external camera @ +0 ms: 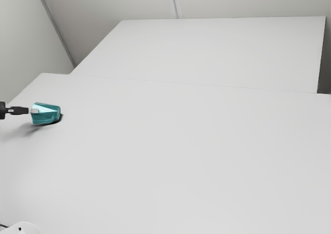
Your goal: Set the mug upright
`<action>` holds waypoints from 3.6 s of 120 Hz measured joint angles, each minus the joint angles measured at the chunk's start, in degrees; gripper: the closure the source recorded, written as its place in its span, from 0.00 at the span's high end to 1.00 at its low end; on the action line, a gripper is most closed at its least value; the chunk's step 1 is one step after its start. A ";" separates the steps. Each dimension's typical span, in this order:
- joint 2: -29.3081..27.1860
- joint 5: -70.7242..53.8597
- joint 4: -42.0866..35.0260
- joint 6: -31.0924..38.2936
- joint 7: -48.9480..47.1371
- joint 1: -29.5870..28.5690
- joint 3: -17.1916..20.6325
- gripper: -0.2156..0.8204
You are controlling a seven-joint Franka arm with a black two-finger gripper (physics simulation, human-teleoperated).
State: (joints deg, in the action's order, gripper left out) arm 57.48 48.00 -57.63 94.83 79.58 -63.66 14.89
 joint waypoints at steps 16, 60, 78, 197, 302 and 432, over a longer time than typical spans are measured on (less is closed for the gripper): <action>-0.28 0.04 -0.04 -0.48 0.02 -0.17 0.36 0.09; -3.27 -1.85 -1.23 0.60 0.20 -0.14 1.54 0.04; -7.17 -6.29 -5.20 3.54 0.29 -0.68 5.95 0.03; -47.14 -15.41 -56.05 34.88 2.34 -0.96 24.94 0.03; -62.23 -7.13 -73.82 43.63 3.31 0.46 34.98 0.03; -61.38 -4.17 -77.99 49.37 4.61 1.79 38.00 0.23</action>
State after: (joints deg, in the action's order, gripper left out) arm -3.90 43.83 -135.62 144.20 84.19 -61.87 52.89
